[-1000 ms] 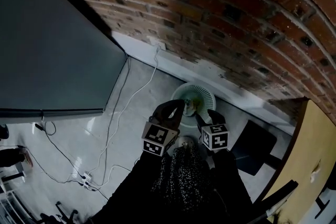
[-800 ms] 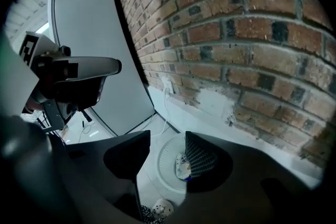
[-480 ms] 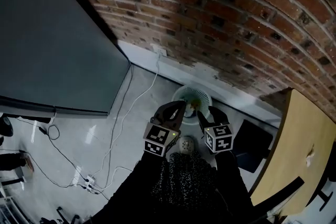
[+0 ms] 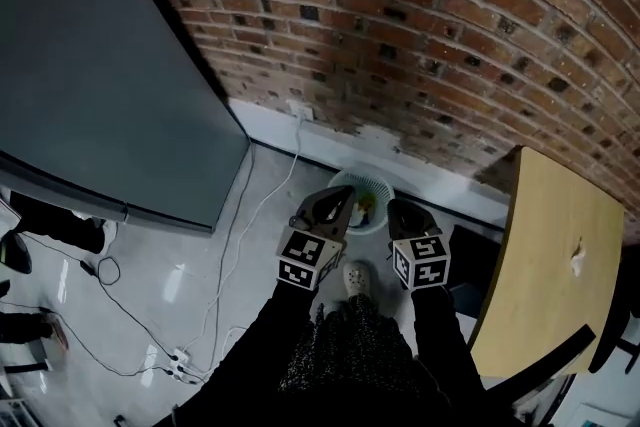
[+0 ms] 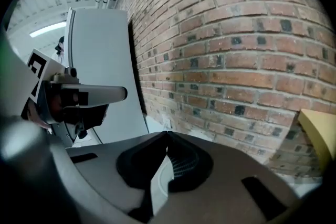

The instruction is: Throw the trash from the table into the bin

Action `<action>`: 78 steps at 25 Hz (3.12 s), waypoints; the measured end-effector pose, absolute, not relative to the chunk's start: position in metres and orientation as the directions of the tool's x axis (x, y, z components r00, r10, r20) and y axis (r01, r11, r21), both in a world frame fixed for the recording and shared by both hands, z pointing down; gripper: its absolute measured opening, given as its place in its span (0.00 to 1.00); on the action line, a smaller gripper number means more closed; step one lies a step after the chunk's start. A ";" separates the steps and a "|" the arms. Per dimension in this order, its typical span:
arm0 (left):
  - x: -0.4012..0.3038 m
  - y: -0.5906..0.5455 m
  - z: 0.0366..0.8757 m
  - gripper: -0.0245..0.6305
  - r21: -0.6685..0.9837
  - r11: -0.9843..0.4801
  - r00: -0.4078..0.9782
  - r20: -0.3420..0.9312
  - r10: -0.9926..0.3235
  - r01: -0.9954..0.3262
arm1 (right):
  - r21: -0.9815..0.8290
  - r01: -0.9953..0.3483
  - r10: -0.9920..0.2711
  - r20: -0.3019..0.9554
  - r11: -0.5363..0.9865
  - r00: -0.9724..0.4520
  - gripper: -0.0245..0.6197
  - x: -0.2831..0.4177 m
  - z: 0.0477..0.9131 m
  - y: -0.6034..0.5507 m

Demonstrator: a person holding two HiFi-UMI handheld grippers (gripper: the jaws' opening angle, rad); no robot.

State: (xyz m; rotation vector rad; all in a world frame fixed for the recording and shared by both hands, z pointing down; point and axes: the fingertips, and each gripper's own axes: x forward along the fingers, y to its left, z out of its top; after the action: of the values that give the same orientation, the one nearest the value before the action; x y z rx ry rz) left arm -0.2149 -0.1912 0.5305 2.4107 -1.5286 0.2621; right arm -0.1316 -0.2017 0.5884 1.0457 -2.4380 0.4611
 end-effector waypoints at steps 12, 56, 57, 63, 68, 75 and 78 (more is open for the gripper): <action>-0.167 -0.165 0.443 0.05 0.106 -0.508 0.519 0.197 -0.832 -0.855 | -0.086 -0.842 -0.738 0.440 0.533 -0.512 0.05 -0.066 0.491 -0.170; 0.234 -0.167 0.390 0.05 0.095 -0.778 0.782 0.134 -0.608 -0.621 | -0.085 -0.995 -0.941 0.328 0.053 -0.078 0.06 0.395 0.417 -0.125; 0.237 -0.167 0.394 0.05 0.099 -0.776 0.781 0.139 -0.609 -0.623 | -0.092 -0.994 -0.941 0.329 0.056 -0.084 0.06 0.397 0.419 -0.127; 0.249 -0.167 0.404 0.05 0.101 -0.774 0.779 0.157 -0.608 -0.625 | -0.094 -0.994 -0.937 0.342 0.046 -0.076 0.06 0.412 0.430 -0.133; 0.255 -0.172 0.404 0.05 0.089 -0.768 0.771 0.160 -0.617 -0.634 | -0.093 -0.995 -0.927 0.367 0.047 -0.078 0.06 0.422 0.442 -0.136; 0.254 -0.173 0.409 0.05 0.083 -0.763 0.764 0.167 -0.624 -0.641 | -0.139 -0.990 -0.916 0.396 0.002 -0.058 0.35 0.438 0.466 -0.146; 0.250 -0.175 0.411 0.05 0.077 -0.756 0.755 0.172 -0.632 -0.650 | -0.187 -0.982 -0.905 0.421 -0.025 -0.058 0.42 0.445 0.480 -0.151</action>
State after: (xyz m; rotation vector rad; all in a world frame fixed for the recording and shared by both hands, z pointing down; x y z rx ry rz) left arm 0.2495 -0.1750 0.4111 2.8183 -1.0348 0.2040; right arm 0.4453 -0.1511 0.4802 2.0284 -2.0641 0.6571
